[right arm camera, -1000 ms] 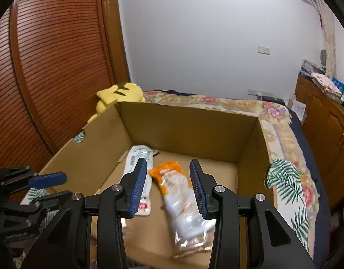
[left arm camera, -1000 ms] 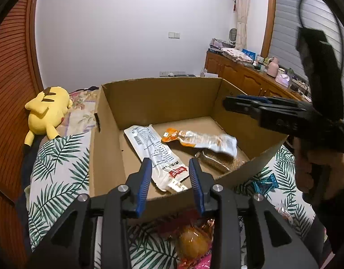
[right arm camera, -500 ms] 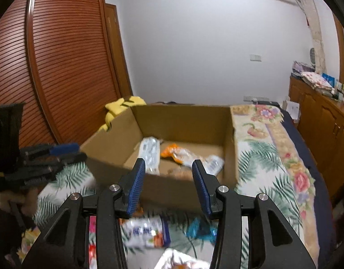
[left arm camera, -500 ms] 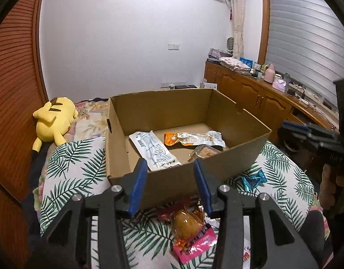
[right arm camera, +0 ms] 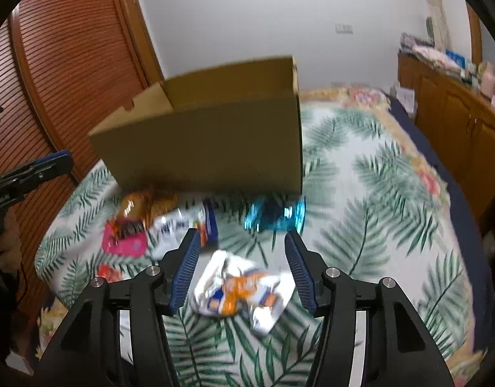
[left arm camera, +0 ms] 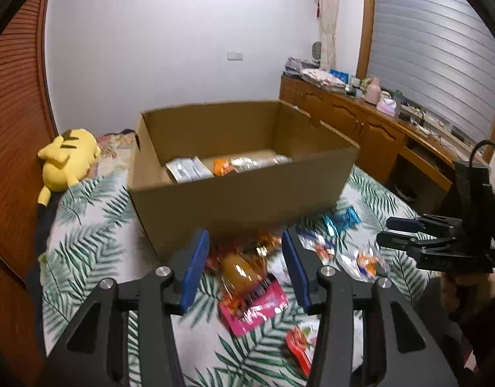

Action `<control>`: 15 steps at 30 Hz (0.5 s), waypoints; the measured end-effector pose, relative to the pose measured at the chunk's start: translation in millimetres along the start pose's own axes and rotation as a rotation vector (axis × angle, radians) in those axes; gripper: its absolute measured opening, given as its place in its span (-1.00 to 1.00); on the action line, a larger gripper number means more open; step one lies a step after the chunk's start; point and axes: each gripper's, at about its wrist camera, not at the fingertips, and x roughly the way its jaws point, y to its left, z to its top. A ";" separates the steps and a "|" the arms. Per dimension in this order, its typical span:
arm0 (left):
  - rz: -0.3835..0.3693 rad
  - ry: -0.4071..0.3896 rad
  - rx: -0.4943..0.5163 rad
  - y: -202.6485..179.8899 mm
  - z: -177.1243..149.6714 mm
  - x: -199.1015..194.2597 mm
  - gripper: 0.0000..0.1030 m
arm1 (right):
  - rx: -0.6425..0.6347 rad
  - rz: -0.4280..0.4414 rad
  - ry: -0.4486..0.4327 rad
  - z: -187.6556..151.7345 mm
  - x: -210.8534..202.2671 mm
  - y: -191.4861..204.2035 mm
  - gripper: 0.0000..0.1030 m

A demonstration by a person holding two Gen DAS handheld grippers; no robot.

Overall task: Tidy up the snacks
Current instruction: 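Move both open tools back toward the remaining snacks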

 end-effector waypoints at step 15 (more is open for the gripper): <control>-0.076 0.124 0.047 -32.1 -50.6 23.8 -0.07 | 0.044 -0.033 0.080 -32.4 25.3 -3.1 0.32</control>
